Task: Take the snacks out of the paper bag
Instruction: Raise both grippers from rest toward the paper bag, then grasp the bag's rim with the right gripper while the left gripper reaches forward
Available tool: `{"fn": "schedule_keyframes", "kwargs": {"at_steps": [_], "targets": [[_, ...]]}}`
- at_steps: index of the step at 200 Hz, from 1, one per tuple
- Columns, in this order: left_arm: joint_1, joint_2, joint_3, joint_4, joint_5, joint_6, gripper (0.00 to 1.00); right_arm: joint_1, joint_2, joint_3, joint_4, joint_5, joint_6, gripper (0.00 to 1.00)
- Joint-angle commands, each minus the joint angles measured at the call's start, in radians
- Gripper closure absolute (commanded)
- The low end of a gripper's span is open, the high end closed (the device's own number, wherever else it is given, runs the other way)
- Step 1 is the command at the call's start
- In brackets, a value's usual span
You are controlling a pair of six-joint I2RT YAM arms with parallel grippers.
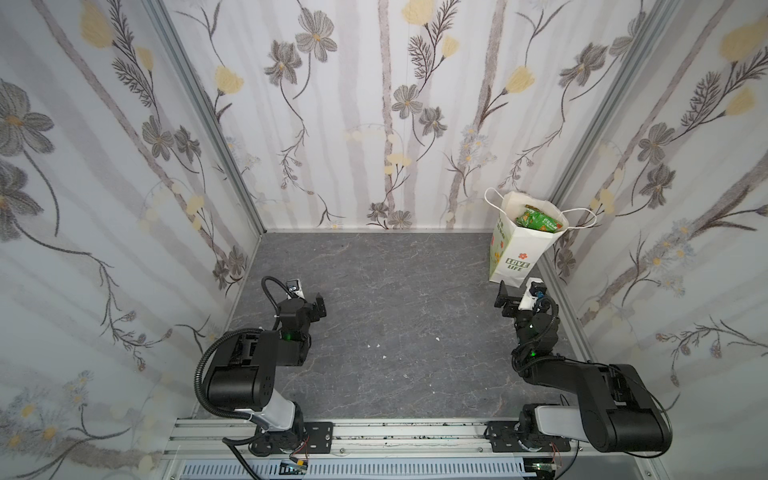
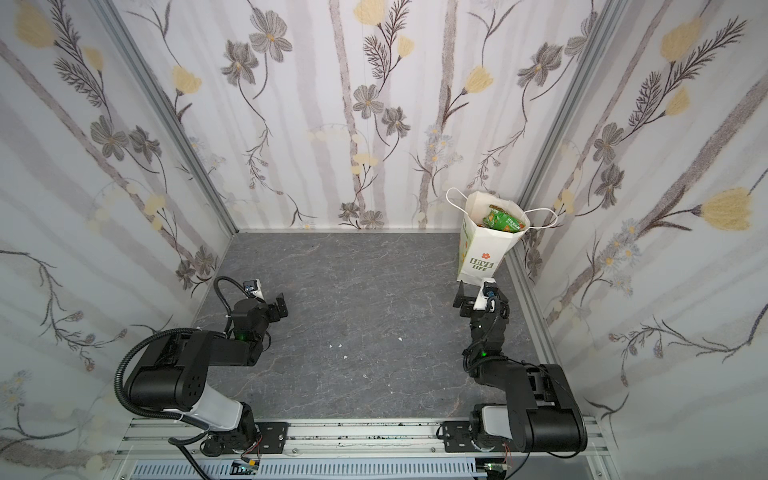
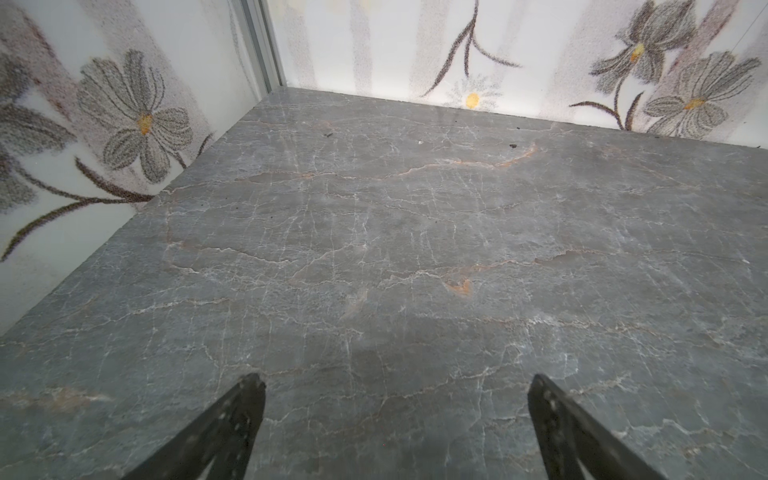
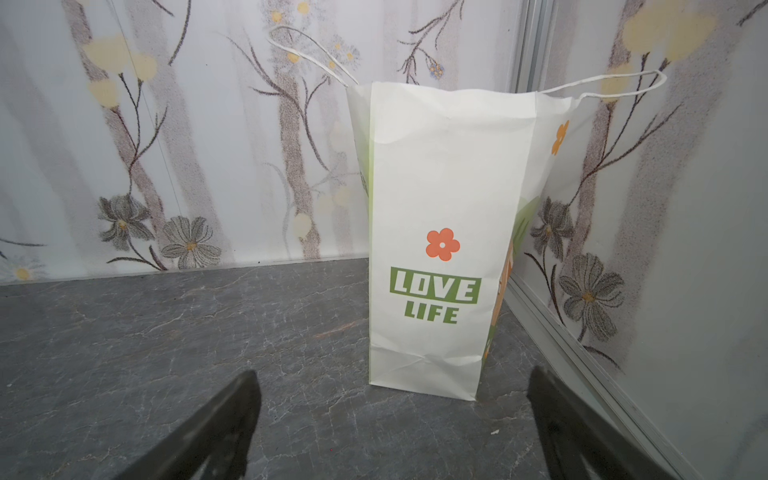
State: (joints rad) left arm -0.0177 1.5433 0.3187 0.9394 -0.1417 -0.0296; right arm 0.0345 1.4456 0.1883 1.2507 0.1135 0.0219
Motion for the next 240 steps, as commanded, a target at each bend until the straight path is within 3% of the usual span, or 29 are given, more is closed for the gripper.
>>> {"fn": "schedule_keyframes", "kwargs": {"at_steps": [1,27,45,66,81,98,112,133,149,198,240], "targets": [[-0.001,-0.067,-0.028,0.074,-0.011,-0.004,0.00,0.009,-0.114,0.013,-0.105,0.006,-0.010,0.00],[-0.037,-0.320,-0.003,-0.185,-0.081,-0.017,0.00,0.014,-0.329,0.130,-0.493,0.029,0.124,0.00],[-0.065,-0.498,0.058,-0.408,-0.115,-0.153,0.00,0.018,-0.425,0.243,-0.725,0.018,0.233,0.00],[-0.088,-0.601,0.183,-0.661,-0.033,-0.374,0.00,0.020,-0.435,0.434,-1.001,0.019,0.329,0.01],[-0.134,-0.602,0.311,-0.794,0.078,-0.448,0.00,0.021,-0.356,0.634,-1.216,0.021,0.350,0.01],[-0.250,-0.558,0.481,-0.940,0.069,-0.471,0.00,0.019,-0.224,0.858,-1.433,0.010,0.332,0.00],[-0.361,-0.498,0.607,-0.999,0.036,-0.504,0.00,0.014,-0.127,0.995,-1.504,-0.006,0.275,0.00],[-0.480,-0.342,0.826,-1.127,0.036,-0.636,0.00,-0.026,0.039,1.227,-1.665,0.023,0.268,0.00],[-0.554,-0.199,1.006,-1.218,0.057,-0.661,0.01,-0.073,0.142,1.376,-1.754,0.035,0.304,0.00],[-0.716,0.108,1.364,-1.329,0.065,-0.620,0.07,-0.174,0.359,1.537,-1.783,0.078,0.349,0.00],[-0.779,0.260,1.512,-1.392,0.100,-0.568,0.07,-0.239,0.490,1.617,-1.818,-0.017,0.364,0.00]]}}
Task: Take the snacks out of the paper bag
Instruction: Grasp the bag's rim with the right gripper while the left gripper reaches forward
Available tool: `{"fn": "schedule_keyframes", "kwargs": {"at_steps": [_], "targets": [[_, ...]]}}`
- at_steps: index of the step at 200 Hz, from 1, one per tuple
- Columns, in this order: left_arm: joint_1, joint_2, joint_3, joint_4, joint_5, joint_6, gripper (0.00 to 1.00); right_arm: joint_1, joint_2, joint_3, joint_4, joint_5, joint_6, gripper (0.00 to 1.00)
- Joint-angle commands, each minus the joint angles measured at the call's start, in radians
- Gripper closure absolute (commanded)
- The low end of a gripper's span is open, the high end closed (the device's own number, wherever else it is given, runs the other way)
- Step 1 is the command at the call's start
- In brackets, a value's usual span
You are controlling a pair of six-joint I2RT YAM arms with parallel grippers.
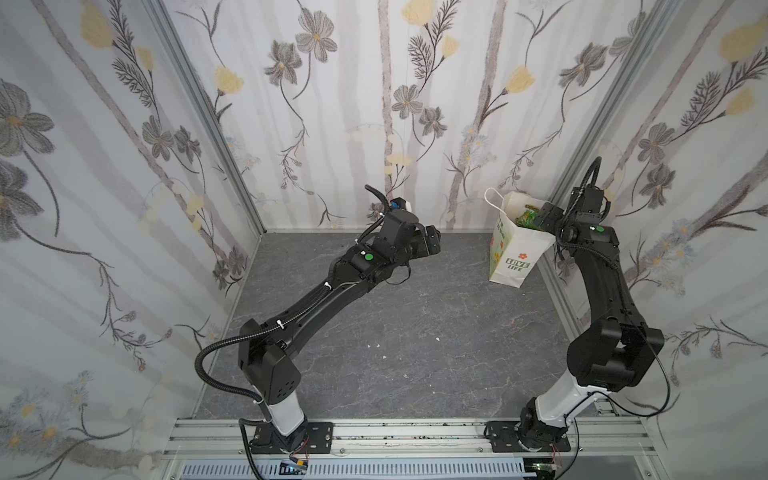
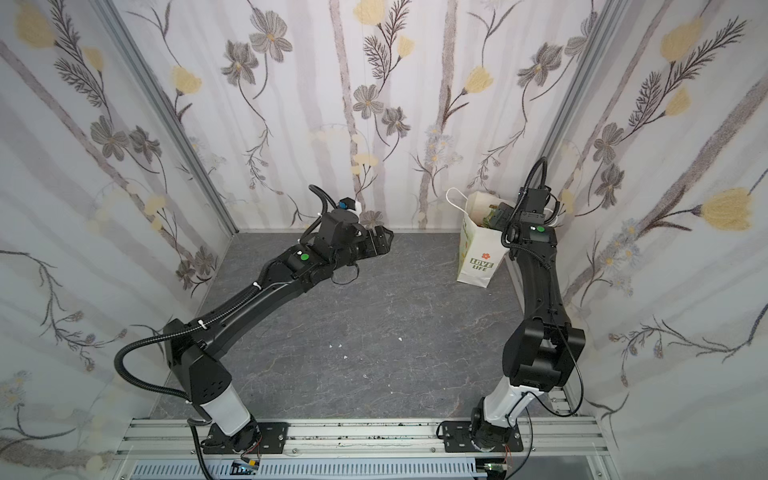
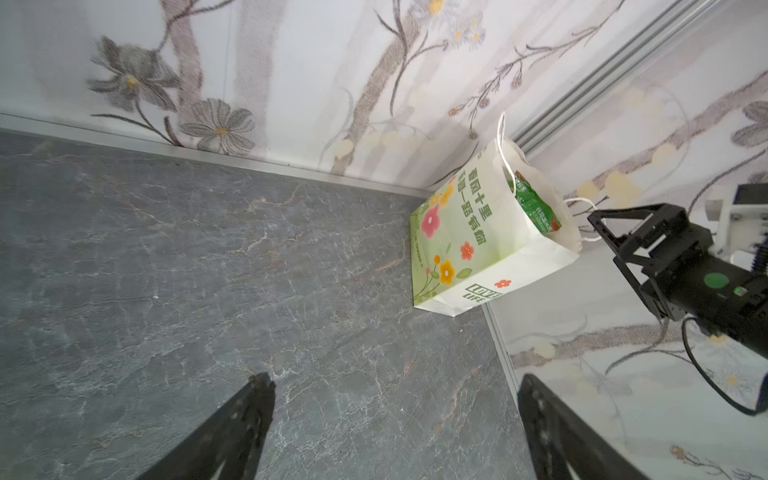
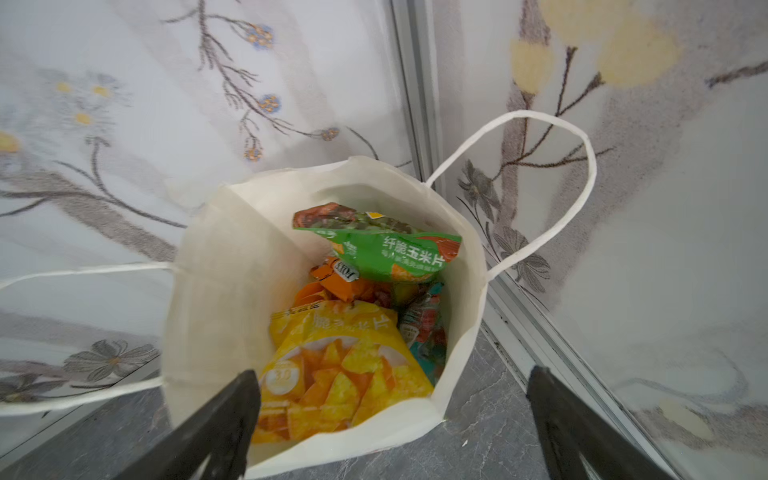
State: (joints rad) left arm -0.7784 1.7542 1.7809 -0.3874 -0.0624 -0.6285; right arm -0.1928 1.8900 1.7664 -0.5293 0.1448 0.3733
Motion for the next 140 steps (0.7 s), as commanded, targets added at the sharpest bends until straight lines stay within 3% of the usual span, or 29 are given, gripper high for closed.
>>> {"fn": "schedule_keyframes", "kwargs": {"at_steps": [1,46,98,140], "targets": [[-0.019,0.051,0.052,-0.066,0.021,0.031,0.07,-0.012,0.047,0.041,-0.041,-0.048,0.010,0.00],[-0.032,0.082,0.046,-0.065,0.028,0.061,0.07,-0.037,0.068,0.045,-0.077,0.016,-0.002,0.00],[-0.032,0.062,0.007,-0.064,0.050,0.103,0.08,-0.143,0.121,0.064,-0.090,-0.096,0.022,0.02],[-0.033,0.051,-0.007,-0.062,0.063,0.122,0.08,-0.163,0.219,0.147,-0.121,-0.231,0.048,0.23]]}}
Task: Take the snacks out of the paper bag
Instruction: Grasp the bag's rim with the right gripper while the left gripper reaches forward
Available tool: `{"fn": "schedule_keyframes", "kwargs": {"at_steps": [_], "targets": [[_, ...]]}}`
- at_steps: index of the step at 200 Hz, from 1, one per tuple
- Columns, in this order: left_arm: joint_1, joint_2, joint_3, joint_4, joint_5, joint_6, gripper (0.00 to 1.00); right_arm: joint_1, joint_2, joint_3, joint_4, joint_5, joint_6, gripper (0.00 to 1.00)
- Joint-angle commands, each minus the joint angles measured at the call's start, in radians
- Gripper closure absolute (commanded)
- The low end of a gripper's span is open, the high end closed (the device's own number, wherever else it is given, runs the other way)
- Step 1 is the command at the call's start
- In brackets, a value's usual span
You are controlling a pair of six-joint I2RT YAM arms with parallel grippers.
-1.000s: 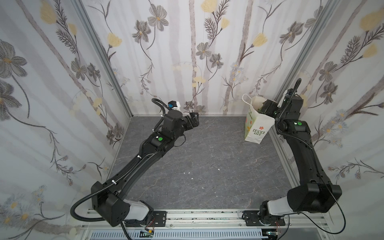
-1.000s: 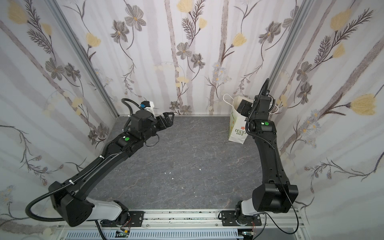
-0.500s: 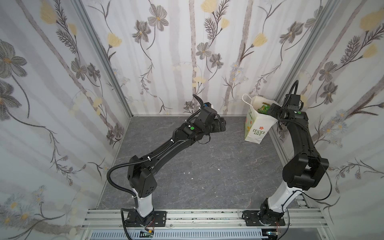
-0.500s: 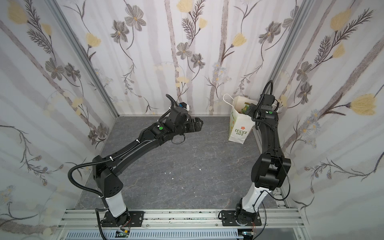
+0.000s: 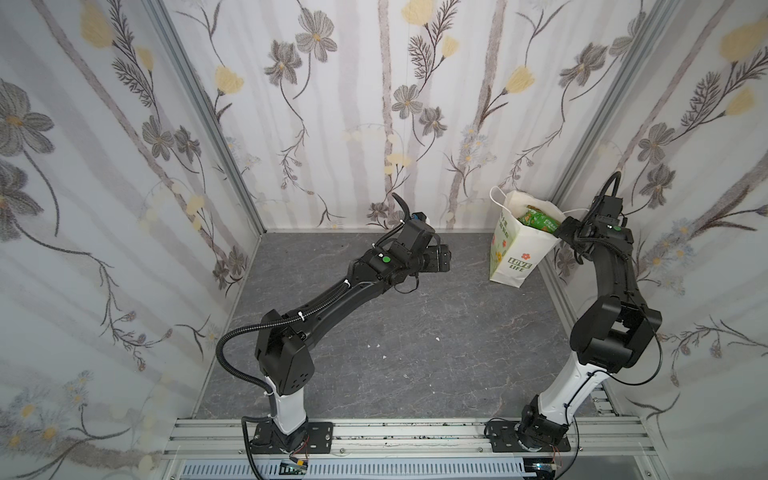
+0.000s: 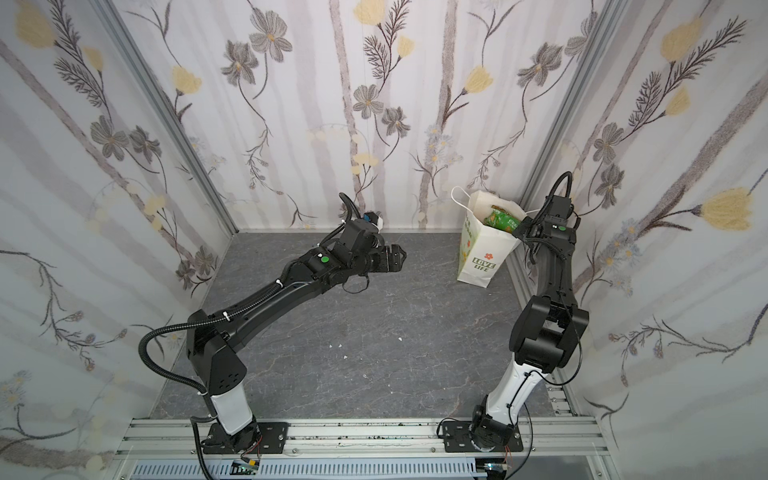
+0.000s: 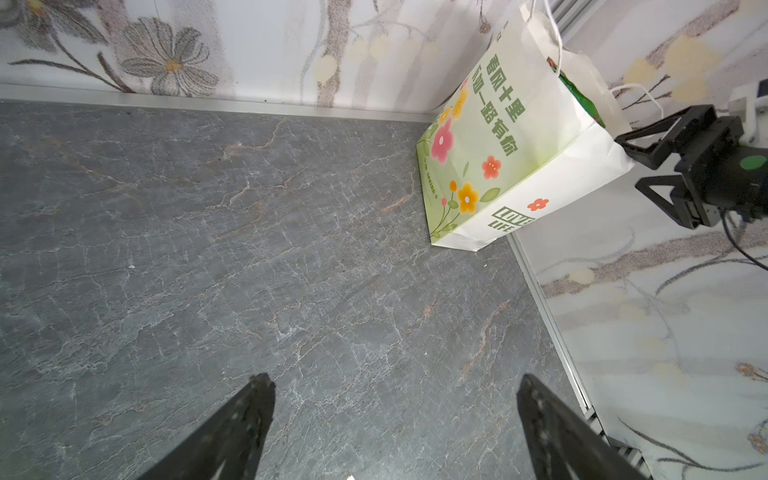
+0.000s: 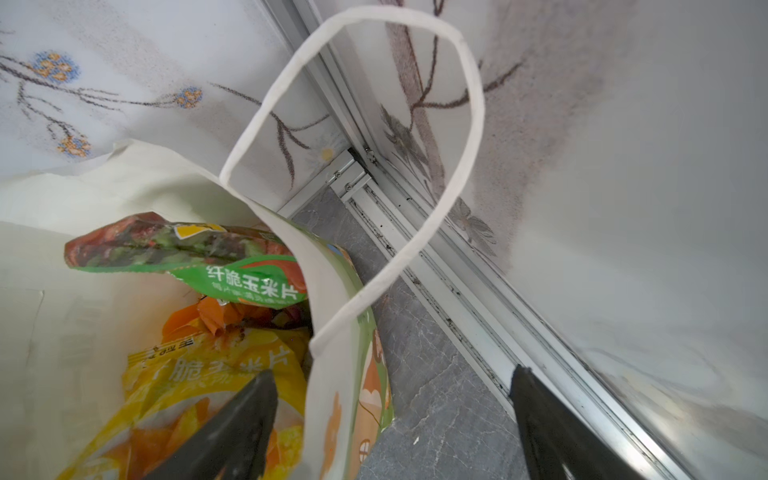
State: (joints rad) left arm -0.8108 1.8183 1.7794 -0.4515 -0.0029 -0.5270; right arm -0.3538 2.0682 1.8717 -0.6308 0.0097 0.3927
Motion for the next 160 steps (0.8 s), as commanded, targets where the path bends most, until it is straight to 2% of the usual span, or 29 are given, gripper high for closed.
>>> {"fn": "schedule_keyframes", "kwargs": {"at_steps": [1,11,41,77,93,103,160], "targets": [[0.000,-0.013,-0.006,0.002,0.003,0.022,0.08,-0.001,0.042,0.044,-0.020,-0.098,0.029,0.24],[0.000,-0.019,-0.013,0.005,0.000,0.023,0.08,-0.001,0.058,0.054,-0.020,-0.123,0.038,0.33],[-0.001,-0.032,-0.034,0.011,-0.006,0.023,0.07,-0.001,0.066,0.066,-0.020,-0.159,0.060,0.49],[-0.001,-0.052,-0.058,0.021,-0.009,0.025,0.07,0.009,0.021,0.031,-0.027,-0.236,0.057,0.77],[0.000,-0.063,-0.066,0.023,-0.011,0.024,0.06,0.020,-0.018,-0.011,-0.018,-0.270,0.058,0.82],[0.000,-0.071,-0.070,0.025,-0.012,0.025,0.06,0.029,-0.045,-0.039,-0.009,-0.294,0.058,0.89],[-0.003,-0.130,-0.117,0.033,-0.028,0.018,0.04,0.072,-0.200,-0.208,0.025,-0.371,0.067,0.96]]}}
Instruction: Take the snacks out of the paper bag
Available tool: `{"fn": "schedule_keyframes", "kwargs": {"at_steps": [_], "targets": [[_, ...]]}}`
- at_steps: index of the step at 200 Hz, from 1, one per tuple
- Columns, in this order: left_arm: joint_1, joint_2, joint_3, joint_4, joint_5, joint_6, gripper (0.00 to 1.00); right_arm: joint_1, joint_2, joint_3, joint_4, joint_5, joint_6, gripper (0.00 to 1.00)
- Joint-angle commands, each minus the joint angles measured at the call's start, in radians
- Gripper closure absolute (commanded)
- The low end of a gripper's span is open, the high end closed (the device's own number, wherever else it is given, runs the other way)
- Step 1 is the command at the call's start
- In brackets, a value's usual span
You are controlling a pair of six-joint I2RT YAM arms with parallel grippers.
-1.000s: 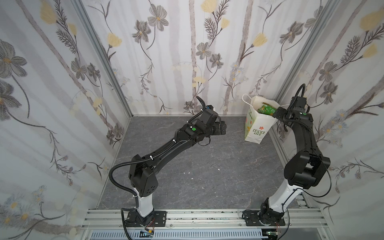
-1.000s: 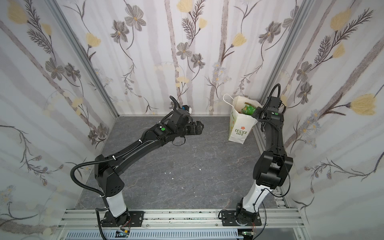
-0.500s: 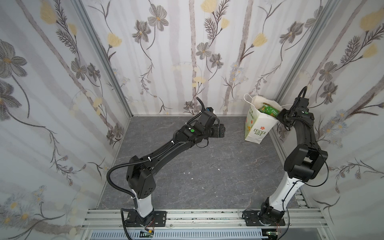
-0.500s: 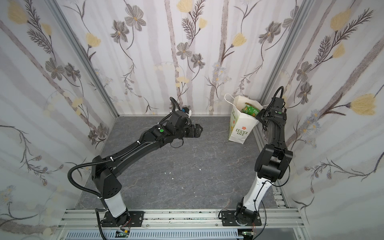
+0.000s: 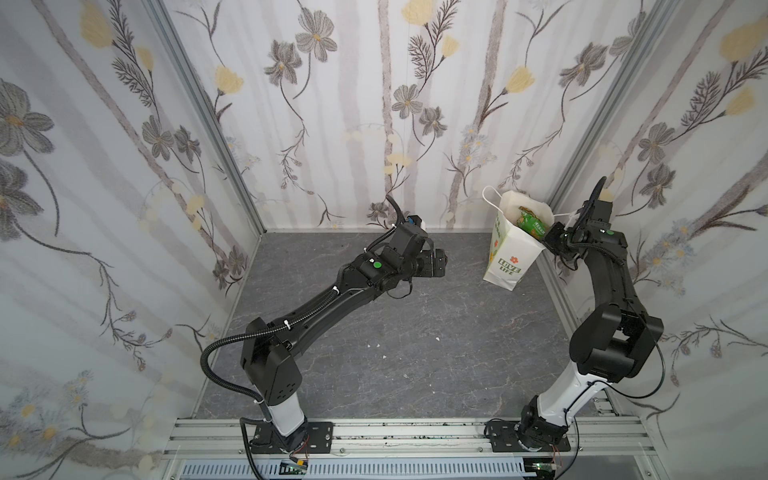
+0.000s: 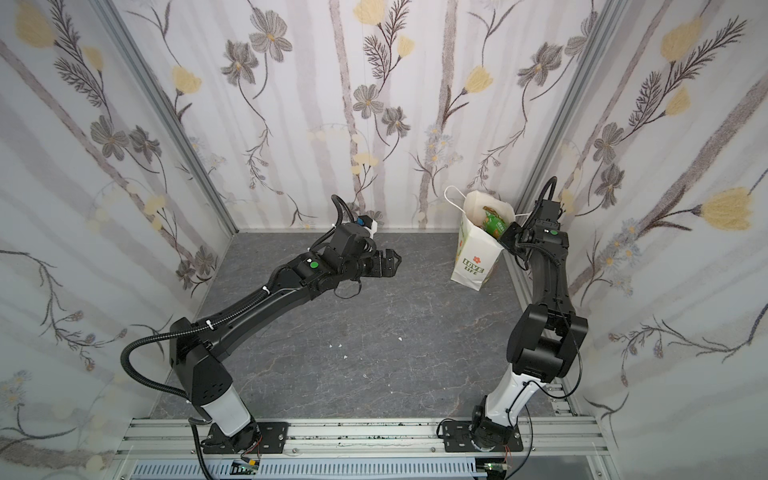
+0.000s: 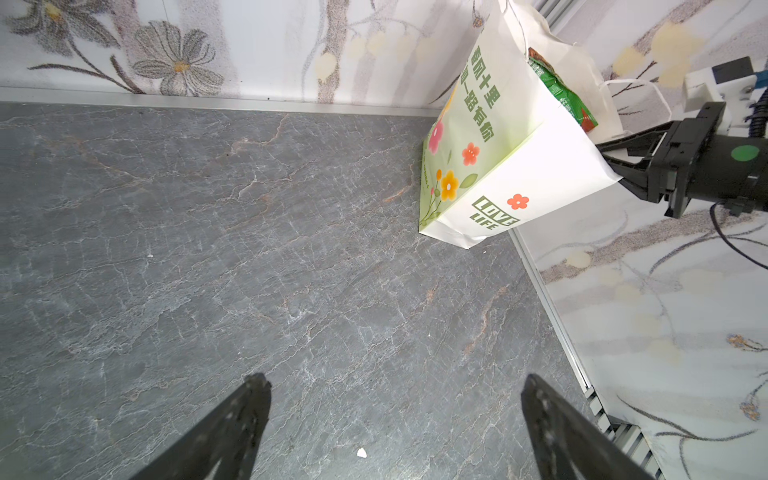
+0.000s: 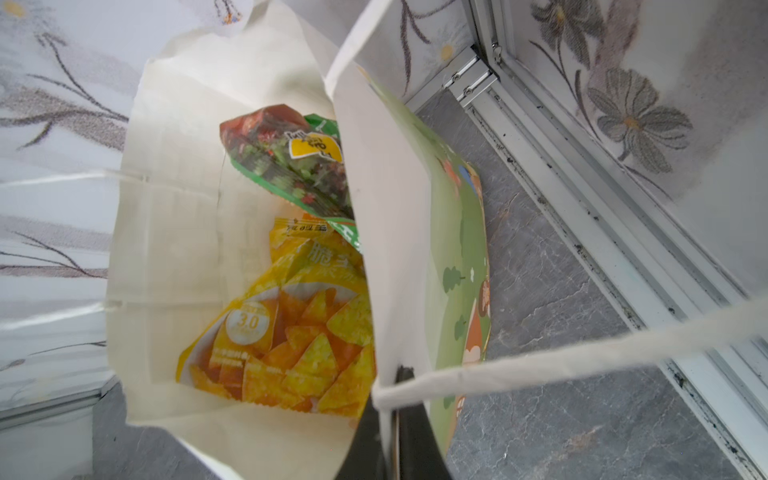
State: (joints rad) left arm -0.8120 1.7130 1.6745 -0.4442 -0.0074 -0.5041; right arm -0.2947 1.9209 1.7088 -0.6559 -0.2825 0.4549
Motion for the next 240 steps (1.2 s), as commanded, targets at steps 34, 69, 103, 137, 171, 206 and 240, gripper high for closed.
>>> {"fn": "schedule_keyframes", "kwargs": {"at_steps": [34,69,103,137,171,206,240], "targets": [[-0.007,-0.049,-0.021,0.024,-0.025,-0.012,0.04,0.052,-0.168,-0.170,0.071,-0.100,0.005,0.98],[-0.018,-0.063,-0.022,0.024,-0.025,-0.020,0.04,0.103,-0.316,-0.359,0.128,-0.110,0.028,0.98],[-0.032,-0.070,-0.019,0.016,-0.031,-0.028,0.04,0.157,-0.510,-0.546,0.173,-0.148,0.060,0.98],[-0.058,-0.075,-0.010,-0.002,-0.054,-0.039,0.05,0.232,-0.701,-0.731,0.206,-0.189,0.106,0.93],[-0.112,-0.069,0.039,-0.056,-0.112,-0.037,0.05,0.293,-0.875,-0.845,0.162,-0.200,0.135,0.90],[-0.162,-0.030,0.136,-0.116,-0.179,-0.076,0.08,0.317,-1.010,-0.848,0.097,-0.100,0.133,0.51],[-0.164,0.128,0.386,-0.268,-0.301,-0.079,0.12,0.293,-1.029,-0.754,0.080,0.317,0.126,0.29]]}}
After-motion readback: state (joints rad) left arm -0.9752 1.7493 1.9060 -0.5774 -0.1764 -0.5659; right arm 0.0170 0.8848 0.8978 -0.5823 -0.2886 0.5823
